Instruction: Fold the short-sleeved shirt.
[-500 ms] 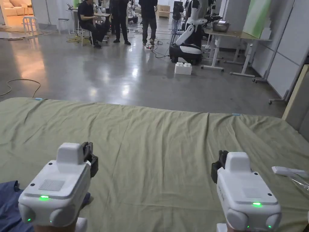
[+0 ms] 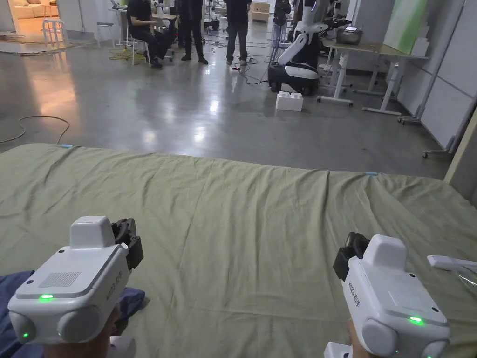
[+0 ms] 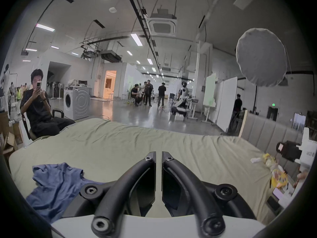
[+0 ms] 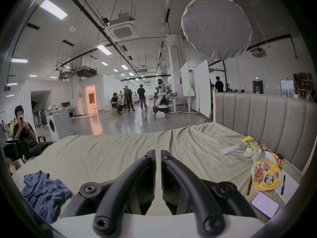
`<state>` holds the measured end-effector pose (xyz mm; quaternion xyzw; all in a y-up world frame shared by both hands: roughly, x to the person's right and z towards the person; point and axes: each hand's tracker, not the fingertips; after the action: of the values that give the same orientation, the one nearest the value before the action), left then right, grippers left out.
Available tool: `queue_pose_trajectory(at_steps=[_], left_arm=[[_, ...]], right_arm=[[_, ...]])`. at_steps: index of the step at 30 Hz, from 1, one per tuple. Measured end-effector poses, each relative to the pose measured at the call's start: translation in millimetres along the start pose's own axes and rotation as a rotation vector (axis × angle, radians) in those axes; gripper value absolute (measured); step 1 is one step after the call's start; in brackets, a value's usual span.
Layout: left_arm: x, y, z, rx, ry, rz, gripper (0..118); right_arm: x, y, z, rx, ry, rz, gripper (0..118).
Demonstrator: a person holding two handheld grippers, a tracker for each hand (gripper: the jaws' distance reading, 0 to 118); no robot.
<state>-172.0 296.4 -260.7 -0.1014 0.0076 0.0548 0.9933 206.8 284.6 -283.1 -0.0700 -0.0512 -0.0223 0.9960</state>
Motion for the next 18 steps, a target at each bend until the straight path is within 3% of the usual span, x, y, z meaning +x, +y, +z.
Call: queue_pose_trajectory(at_steps=[4, 9, 13, 15, 16, 18], left_arm=[[-51.2, -12.2, -2.9, -0.131, 0.049, -0.061, 6], [-124.2, -27.4, 15.1, -0.297, 0.114, -0.006, 6], [-172.6, -46.1, 25.4, -0.489, 0.188, -0.039, 7], [-192.8, -56.2, 26.3, -0.550, 0.213, -0.024, 20], [-203.2, -61.8, 26.6, -0.561, 0.214, 0.014, 35], [-221.1, -72.0, 23.8, -0.585, 0.196, 0.104, 76]], right_arm=[[-4.8, -7.0, -2.9, -0.016, 0.026, 0.043, 7], [-15.9, -21.2, -9.1, -0.063, 0.054, 0.078, 7], [-28.6, -33.2, -12.1, -0.095, 0.072, 0.101, 7], [-35.5, -37.8, -13.1, -0.105, 0.082, 0.107, 7], [-38.6, -39.8, -14.2, -0.114, 0.088, 0.109, 7], [-44.5, -43.1, -15.3, -0.129, 0.118, 0.102, 7]])
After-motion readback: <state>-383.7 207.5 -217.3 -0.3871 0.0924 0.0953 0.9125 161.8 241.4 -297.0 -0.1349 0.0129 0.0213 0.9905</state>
